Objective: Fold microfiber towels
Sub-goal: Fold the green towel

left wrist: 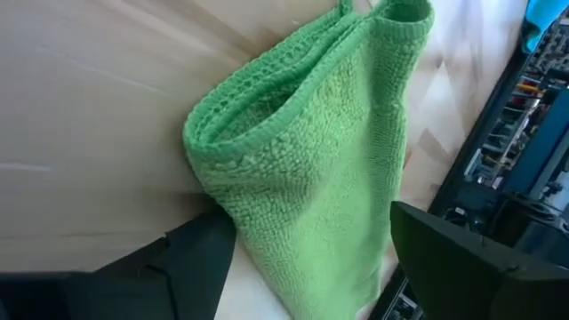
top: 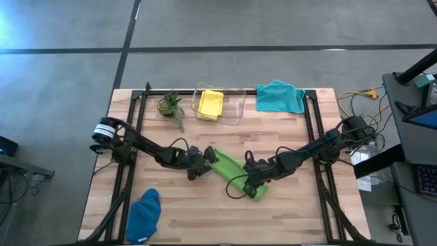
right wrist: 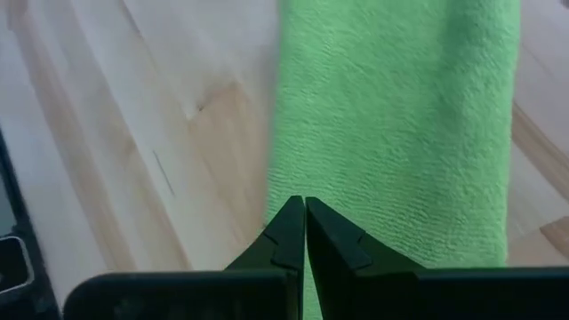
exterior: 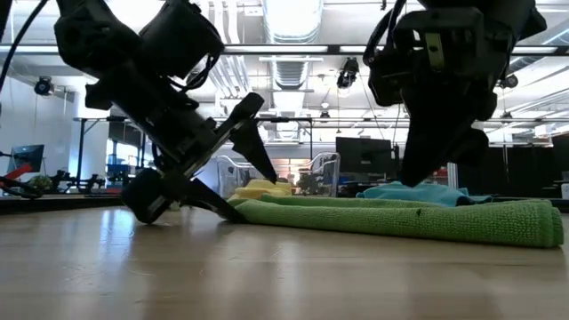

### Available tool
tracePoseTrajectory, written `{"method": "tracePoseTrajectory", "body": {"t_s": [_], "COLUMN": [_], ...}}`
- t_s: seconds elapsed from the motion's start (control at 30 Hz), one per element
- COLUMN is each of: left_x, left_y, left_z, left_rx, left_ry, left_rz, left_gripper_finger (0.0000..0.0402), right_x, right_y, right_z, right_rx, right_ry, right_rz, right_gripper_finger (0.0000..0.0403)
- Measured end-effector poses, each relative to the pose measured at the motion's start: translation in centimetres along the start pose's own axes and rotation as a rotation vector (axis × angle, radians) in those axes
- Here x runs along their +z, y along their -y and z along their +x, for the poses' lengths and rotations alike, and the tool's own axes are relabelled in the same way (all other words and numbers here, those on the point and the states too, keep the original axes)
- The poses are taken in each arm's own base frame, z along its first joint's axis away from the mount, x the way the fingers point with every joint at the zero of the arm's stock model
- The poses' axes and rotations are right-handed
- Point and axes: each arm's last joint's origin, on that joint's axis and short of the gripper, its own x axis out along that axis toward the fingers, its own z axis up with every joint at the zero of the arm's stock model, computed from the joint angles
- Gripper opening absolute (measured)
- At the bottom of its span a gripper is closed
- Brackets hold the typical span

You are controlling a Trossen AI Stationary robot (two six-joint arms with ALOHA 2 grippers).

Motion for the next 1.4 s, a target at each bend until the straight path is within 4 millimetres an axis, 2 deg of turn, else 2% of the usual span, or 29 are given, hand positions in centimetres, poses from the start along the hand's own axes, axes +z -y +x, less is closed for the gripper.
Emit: {"method": "tracePoseTrajectory", "body": {"t_s": [0.33,0.53,0.7,0.87,1.17,1.23,1.4], "left_x": [0.0,0.2,0.3,0.6,1.1,1.1,1.0], "left_y": [-0.4,-0.6,-0.7,-0.7,-0.7,-0.7,-0.6], "left_z": [0.9,0.9,0.9,1.0,1.1,1.1,1.1], "left_rx": [0.036,0.040,0.045,0.072,0.097,0.098,0.092], "left_ry": [0.032,0.052,0.058,0.067,0.080,0.079,0.062], "left_rz": [0.012,0.013,0.015,0.014,0.028,0.058,0.225], "left_gripper_finger": [0.0281,0.0280,0.0274,0.0213,0.0023,0.0008,0.0003], "right_x": [1.0,2.3,2.2,2.0,2.1,2.1,2.1], "right_y": [0.6,1.8,2.4,2.3,2.2,2.2,2.2], "right_z": [0.1,2.5,4.4,4.8,4.8,4.8,4.8], "right_rx": [-0.055,-0.044,-0.057,-0.061,-0.039,-0.038,-0.040], "right_ry": [0.080,0.072,0.051,0.053,0.062,0.062,0.063], "right_rz": [-0.002,0.005,0.045,0.057,0.060,0.060,0.060], "right_gripper_finger": [0.0009,0.0009,0.0008,0.0008,0.0008,0.0008,0.0008]}}
